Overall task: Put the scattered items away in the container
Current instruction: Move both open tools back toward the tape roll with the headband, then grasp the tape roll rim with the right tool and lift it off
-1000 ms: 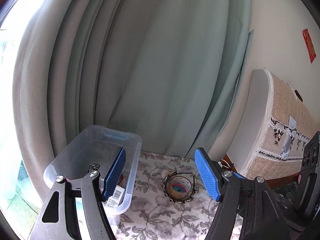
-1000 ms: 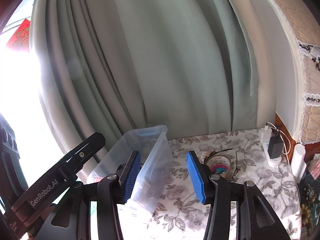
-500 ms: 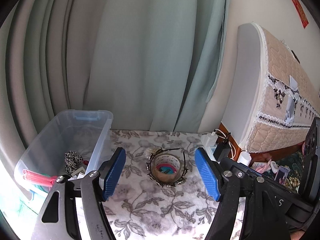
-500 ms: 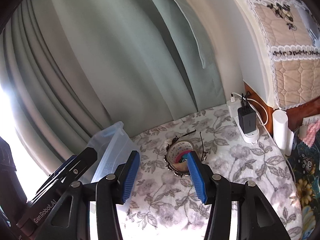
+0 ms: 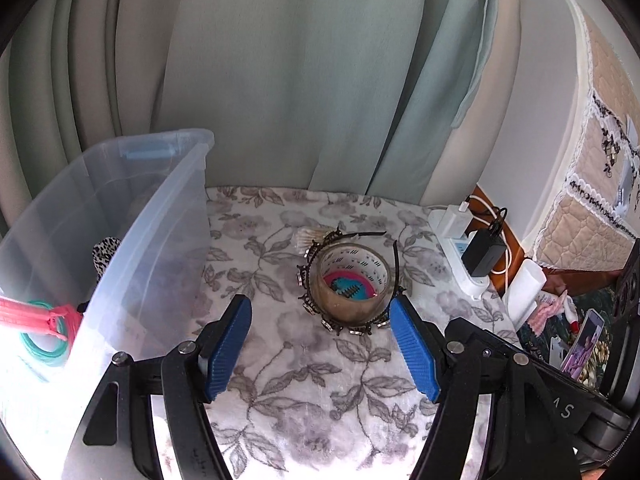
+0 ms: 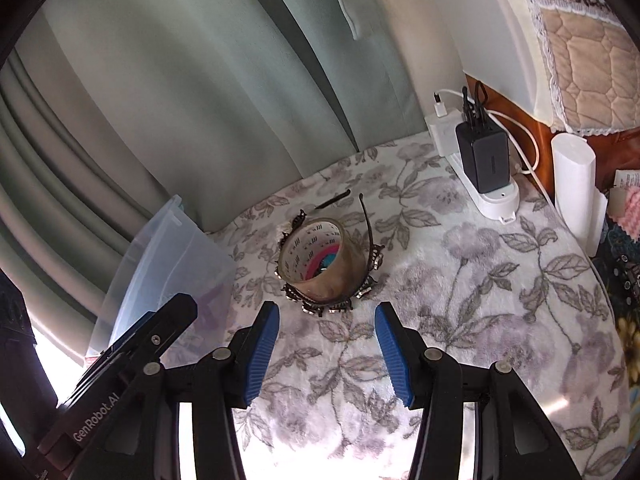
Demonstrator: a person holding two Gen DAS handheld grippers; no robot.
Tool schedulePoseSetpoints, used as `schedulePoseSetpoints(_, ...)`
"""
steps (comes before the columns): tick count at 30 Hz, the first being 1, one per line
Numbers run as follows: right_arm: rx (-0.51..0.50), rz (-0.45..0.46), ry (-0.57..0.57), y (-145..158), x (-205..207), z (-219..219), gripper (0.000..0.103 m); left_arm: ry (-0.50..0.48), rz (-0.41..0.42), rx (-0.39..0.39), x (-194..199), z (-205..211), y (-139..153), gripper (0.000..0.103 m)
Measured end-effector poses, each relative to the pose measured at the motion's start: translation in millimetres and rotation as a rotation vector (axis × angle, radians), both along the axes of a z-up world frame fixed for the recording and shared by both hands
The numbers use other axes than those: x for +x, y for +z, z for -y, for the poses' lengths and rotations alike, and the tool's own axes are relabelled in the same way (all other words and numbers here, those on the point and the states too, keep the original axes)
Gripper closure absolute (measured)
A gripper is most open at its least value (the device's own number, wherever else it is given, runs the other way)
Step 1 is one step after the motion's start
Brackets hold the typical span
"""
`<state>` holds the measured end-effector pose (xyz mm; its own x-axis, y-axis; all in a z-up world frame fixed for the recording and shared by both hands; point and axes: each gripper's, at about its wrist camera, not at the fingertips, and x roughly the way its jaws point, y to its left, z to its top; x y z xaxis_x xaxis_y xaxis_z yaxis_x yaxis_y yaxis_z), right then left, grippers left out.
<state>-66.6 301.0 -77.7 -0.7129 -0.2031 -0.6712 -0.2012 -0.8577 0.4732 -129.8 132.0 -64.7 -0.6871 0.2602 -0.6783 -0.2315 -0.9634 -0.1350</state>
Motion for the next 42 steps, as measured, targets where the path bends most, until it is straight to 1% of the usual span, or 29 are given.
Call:
schedulePoseSetpoints(4,0.000,0.046,0.007,-20,-14,0,0.049,0.010,0.053,-0.007,-16,2,-22,0.031)
schedulePoseSetpoints(9,0.006,0.077,0.013,-37,-30,-2,0.049,0.008,0.107,-0.011,-38,-2,-51,0.031)
schedulePoseSetpoints(13,0.022,0.080,0.010,-43,-46,-7,0.049,-0.012,0.134,-0.008,-53,-8,-69,0.031)
schedulePoseSetpoints(18,0.044,0.080,0.007,-48,-66,-11,0.050,-0.038,0.153,-0.008,-65,-14,-83,0.032)
schedulePoseSetpoints(23,0.057,0.071,0.036,-50,-86,-7,0.055,-0.052,0.155,-0.001,-70,-13,-91,0.032)
schedulePoseSetpoints(26,0.074,0.076,0.053,-53,-101,-4,0.056,-0.057,0.161,0.020,-73,-11,-95,0.032)
schedulePoseSetpoints(29,0.089,0.100,0.050,-59,-114,-3,0.060,-0.063,0.168,0.027,-76,-10,-99,0.032)
schedulePoseSetpoints(31,0.097,0.118,0.044,-63,-122,-3,0.065,-0.065,0.177,0.032,-78,-9,-102,0.032)
schedulePoseSetpoints(33,0.099,0.128,0.039,-68,-125,-3,0.065,-0.067,0.185,0.033,-79,-8,-105,0.032)
schedulePoseSetpoints(35,0.103,0.131,0.042,-70,-127,-3,0.068,-0.068,0.192,0.033,-80,-7,-109,0.032)
schedulePoseSetpoints(39,0.102,0.128,0.037,-71,-121,-9,0.087,-0.063,0.200,0.037,-82,-5,-113,0.032)
schedulePoseSetpoints(40,0.098,0.132,0.030,-72,-119,-12,0.090,-0.062,0.200,0.038,-82,-4,-114,0.032)
schedulePoseSetpoints(42,0.086,0.136,0.023,-73,-115,-16,0.091,-0.061,0.202,0.042,-83,-3,-114,0.032)
